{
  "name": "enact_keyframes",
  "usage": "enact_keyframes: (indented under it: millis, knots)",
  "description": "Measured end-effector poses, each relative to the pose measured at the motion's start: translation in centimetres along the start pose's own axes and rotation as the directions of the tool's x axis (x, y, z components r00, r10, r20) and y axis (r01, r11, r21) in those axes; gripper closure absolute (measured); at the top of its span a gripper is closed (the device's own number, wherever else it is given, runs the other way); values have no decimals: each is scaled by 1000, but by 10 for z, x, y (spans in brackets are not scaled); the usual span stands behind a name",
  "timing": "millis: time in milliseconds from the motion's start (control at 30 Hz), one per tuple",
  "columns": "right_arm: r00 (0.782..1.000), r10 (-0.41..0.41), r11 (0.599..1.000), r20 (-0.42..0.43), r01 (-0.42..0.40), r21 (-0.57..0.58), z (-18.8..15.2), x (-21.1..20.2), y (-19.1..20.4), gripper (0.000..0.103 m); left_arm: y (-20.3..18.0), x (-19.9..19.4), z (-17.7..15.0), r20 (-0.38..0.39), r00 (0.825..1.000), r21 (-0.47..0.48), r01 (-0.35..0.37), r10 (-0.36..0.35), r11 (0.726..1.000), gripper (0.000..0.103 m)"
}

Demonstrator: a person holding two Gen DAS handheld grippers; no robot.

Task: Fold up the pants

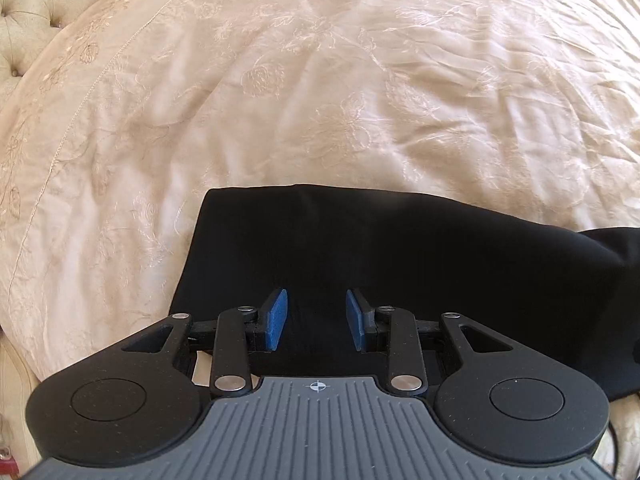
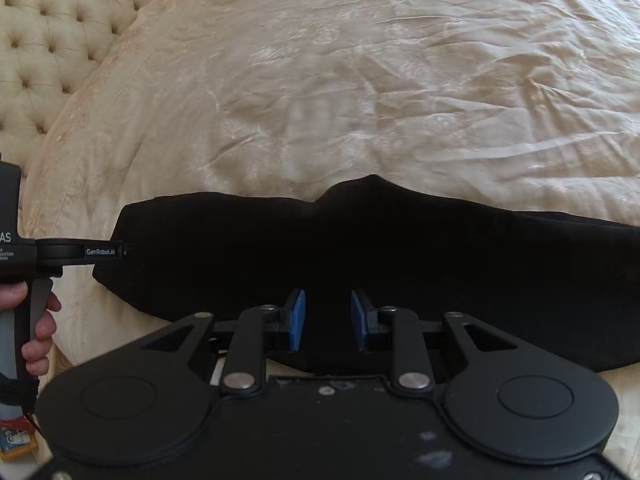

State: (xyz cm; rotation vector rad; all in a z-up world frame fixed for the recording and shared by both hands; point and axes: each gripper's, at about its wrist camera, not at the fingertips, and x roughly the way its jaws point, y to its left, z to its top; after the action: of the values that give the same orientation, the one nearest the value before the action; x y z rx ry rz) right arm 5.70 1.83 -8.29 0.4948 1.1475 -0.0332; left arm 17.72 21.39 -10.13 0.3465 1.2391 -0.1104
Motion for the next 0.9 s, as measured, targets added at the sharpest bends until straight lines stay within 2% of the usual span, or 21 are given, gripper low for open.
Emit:
enact_keyframes:
  millis: [167,267,400,633,800,900]
  knots:
    - [999,-38,999,-35,37,-22,7,43,31,75,23,34,-6,-78,997,-8,18,-18,1000,71]
    - [994,-70,997,-79,69,-25,2,64,36,75,29,43,-23,-77,996,-3,48,-48,999,69]
    - [979,-122,993,-163,120,-21,-16,84,32,76,27,39,-40,-42,998,32,53,-51,998,66]
    - [973,-149,989,-176,148,-19,-29,84,33,75,31,34,-52,-68,994,-30,82,-83,996,66]
    - [968,-160,987,-194,159,-21,-24,90,35,75,32,17,-45,-112,989,-5,98,-98,995,68]
    - [967,-147,989,-206,150,-1,-20,90,32,75,26,-7,-25,-30,983,2,180,-179,984,67]
